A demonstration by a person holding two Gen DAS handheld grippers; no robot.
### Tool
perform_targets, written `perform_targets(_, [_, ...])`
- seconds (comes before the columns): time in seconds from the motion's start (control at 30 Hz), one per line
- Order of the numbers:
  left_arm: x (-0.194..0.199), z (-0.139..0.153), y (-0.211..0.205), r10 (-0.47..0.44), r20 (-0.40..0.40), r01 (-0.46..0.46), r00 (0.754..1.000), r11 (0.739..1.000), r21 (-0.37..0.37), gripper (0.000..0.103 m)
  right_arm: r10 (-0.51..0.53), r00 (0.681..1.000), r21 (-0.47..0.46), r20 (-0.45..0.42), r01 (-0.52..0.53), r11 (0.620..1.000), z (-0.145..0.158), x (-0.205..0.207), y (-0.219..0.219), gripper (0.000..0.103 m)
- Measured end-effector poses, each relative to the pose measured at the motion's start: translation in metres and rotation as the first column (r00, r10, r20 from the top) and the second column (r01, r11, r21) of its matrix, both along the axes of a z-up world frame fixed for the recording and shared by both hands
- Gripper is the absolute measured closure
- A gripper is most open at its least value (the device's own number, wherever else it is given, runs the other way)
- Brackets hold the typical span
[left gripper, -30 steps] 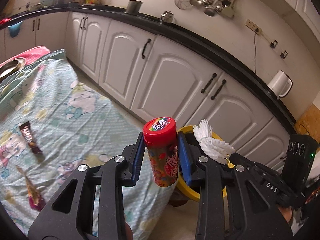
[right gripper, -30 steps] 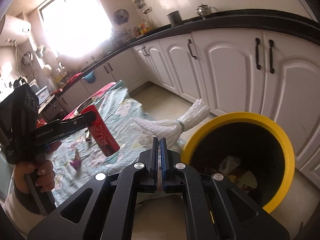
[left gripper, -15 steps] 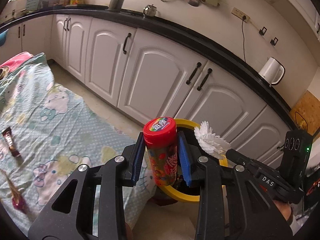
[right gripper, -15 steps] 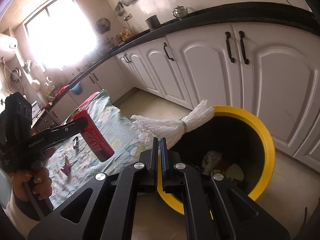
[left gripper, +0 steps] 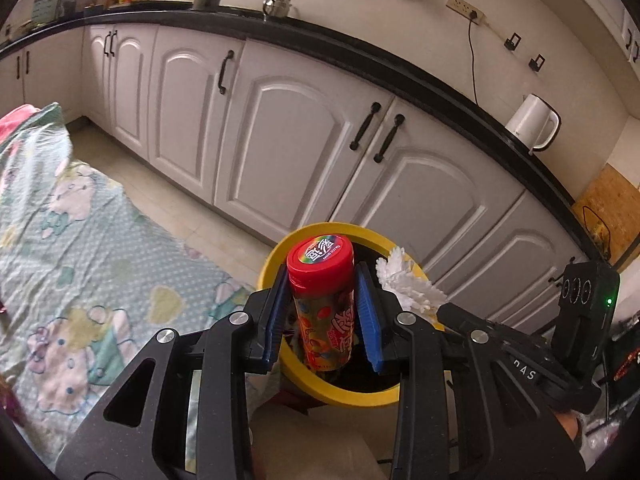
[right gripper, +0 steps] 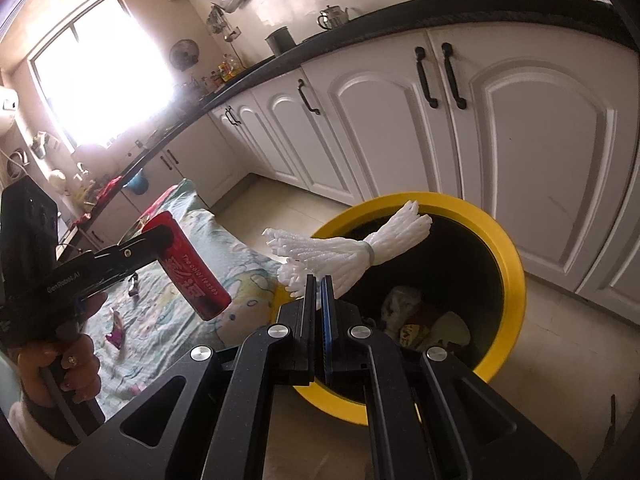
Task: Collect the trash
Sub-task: 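Carry both items over the yellow bin and open both tools to drop them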
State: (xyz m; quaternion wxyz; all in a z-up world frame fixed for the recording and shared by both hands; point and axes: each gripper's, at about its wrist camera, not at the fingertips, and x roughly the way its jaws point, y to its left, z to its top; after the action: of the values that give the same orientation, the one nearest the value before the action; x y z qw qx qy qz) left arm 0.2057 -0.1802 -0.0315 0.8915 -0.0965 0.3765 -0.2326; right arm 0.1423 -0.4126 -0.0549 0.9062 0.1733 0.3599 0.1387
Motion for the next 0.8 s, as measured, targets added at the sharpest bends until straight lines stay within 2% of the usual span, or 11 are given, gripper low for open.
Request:
perform_targets(0.53, [0.012, -0.026, -0.047, -0.067, -0.037, 0.068, 0.997, 0.997, 0.037, 0.078, -0.049, 0.995, -0.047, -0.091, 0.045, 0.998, -0.032, -0.005, -0.02, 0.1])
perform_targets(0.8, [0.02, -0.034, -0.063, -0.083, -0.055, 0.086, 0.995, 0.995, 0.053, 0.078, -0.062, 0.99, -0.028, -0.128, 0.059, 0.998, -0.042, -0.008, -0.027, 0.099])
